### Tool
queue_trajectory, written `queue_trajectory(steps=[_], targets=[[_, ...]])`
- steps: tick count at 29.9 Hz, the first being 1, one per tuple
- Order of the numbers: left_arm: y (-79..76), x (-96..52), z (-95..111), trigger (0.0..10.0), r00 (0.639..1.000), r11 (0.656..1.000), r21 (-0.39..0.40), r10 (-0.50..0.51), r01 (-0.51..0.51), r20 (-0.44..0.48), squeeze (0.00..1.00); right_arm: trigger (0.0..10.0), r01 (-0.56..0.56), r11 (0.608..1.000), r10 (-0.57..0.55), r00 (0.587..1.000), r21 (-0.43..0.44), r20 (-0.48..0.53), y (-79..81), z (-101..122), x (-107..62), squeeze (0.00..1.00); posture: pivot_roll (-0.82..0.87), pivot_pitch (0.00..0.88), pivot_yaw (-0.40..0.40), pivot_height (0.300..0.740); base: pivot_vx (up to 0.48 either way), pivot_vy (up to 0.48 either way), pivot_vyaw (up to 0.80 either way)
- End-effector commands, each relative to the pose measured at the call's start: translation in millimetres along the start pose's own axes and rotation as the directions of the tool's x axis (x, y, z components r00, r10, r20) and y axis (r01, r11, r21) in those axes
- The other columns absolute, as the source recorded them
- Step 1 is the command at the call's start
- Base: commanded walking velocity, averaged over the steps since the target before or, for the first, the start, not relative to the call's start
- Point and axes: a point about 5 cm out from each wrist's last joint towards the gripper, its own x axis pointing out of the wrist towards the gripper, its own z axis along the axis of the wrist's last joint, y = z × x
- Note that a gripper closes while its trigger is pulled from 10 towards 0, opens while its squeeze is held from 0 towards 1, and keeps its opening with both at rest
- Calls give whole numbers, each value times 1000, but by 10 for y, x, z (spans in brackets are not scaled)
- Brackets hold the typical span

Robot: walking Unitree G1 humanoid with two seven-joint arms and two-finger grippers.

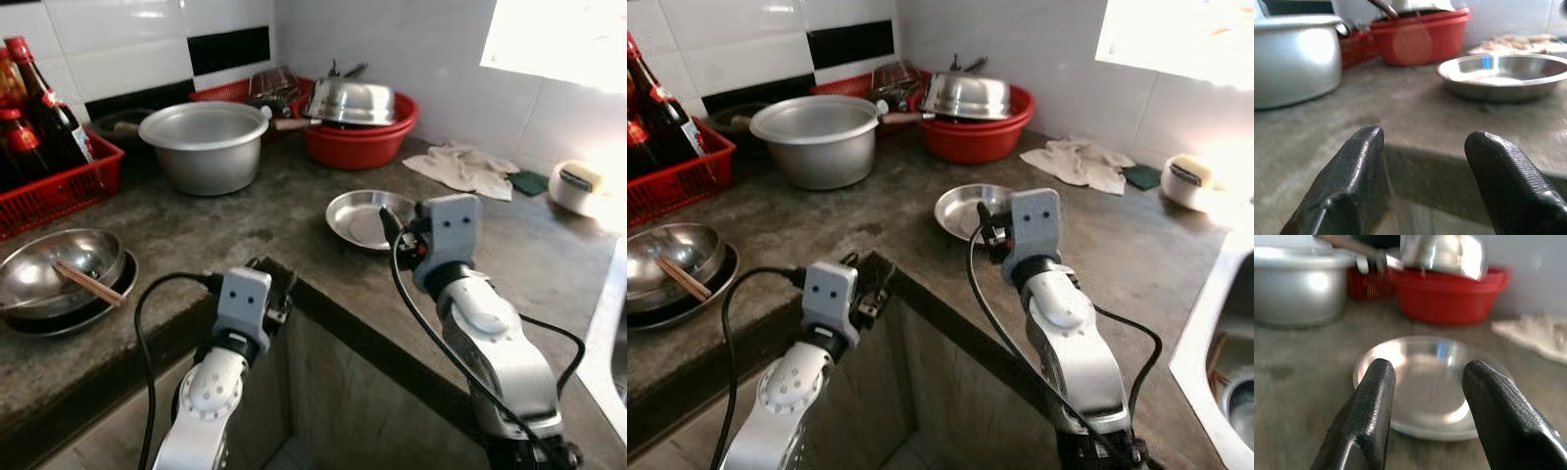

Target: Kitchen organization

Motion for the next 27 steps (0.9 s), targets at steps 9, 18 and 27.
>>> queue_trajectory(steps=[9,18,27], targets=[[-147,-89,-66,10000,998,998,-32,-50,48,-47,0,10000,121,992,-114,985,47,-133,-221,183,543,0,119,13,-68,740,0,0,0],[-186,-138,-69,10000,997,998,-38,-54,52,-57,0,10000,204,979,-185,927,26,-326,-396,119,796,0,125,25,-82,740,0,0,0],[-196,-159,-64,10000,997,998,-47,-47,44,-61,0,10000,279,957,-229,890,74,-394,-531,171,905,0,125,43,-86,740,0,0,0]])
